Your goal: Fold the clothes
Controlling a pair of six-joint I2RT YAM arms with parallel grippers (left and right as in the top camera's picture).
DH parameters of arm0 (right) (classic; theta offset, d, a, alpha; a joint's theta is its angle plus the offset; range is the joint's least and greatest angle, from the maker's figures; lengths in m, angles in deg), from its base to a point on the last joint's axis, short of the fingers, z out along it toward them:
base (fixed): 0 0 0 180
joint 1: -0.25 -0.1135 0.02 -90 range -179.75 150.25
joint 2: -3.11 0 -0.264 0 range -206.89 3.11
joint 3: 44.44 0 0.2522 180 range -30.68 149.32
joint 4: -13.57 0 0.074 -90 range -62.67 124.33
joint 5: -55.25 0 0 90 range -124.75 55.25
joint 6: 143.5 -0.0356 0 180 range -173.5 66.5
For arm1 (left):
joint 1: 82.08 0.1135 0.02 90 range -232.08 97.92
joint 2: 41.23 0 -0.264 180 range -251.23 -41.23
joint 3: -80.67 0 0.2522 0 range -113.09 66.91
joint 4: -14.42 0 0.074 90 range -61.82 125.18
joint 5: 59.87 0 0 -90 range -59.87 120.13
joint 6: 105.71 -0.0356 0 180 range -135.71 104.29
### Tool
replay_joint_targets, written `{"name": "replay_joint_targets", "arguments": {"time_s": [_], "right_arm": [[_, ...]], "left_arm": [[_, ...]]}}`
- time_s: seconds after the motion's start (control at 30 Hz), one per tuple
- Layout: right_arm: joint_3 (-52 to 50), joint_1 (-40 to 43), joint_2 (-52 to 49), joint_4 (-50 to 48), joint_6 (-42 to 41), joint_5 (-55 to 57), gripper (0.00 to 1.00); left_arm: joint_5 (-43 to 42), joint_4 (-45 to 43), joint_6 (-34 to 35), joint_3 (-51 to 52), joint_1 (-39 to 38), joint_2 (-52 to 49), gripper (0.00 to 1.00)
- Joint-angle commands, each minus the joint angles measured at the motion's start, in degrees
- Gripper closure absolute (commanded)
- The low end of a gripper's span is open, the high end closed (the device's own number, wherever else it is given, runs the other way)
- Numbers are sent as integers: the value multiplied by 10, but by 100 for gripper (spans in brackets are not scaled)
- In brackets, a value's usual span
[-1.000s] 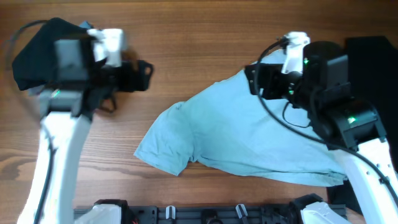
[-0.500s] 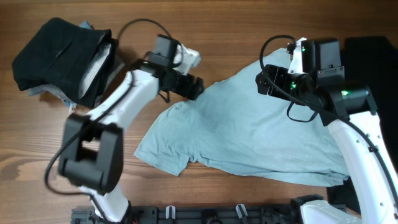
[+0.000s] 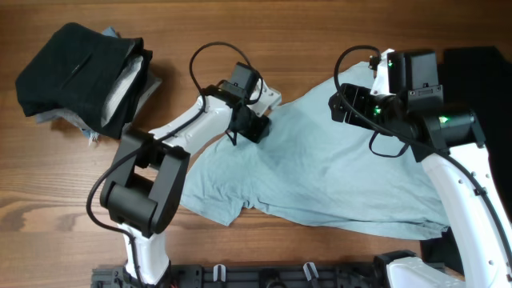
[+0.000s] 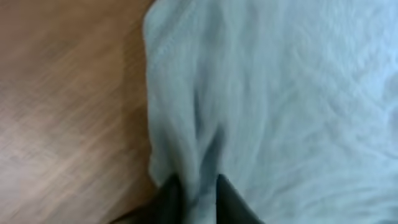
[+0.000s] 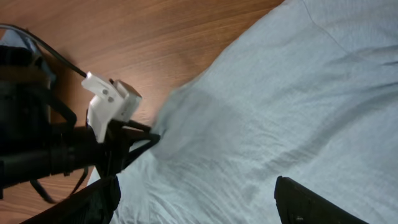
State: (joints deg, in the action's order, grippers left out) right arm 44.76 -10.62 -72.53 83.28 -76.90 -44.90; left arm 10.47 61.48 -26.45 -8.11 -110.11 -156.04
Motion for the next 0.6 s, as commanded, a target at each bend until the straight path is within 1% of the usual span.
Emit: {"name": "replay_joint_targets", "arguments": {"time_s": [0.0, 0.1, 0.17, 0.23, 0.3, 0.43, 0.5, 0.57], "right_arm": [[6, 2, -3, 0, -6, 25, 16], [6, 2, -3, -3, -7, 39, 16], [6, 2, -3, -7, -7, 43, 16], [6, 2, -3, -13, -7, 45, 15], [6, 2, -3, -19, -7, 45, 15], [6, 2, -3, -29, -8, 62, 12], [6, 2, -3, -28, -8, 68, 12], [6, 2, -3, -28, -8, 68, 12]], "left_arm": [[-9, 22, 38, -8, -16, 6, 92], [-10, 59, 85, -8, -38, 19, 96], [-28, 97, 102, -7, -66, 21, 96], [-28, 153, 98, -7, -115, 20, 92], [3, 186, 97, -7, -157, 20, 89], [70, 206, 98, -7, -219, 20, 88], [102, 214, 99, -10, -234, 21, 88], [132, 233, 104, -24, -232, 22, 91]]}}
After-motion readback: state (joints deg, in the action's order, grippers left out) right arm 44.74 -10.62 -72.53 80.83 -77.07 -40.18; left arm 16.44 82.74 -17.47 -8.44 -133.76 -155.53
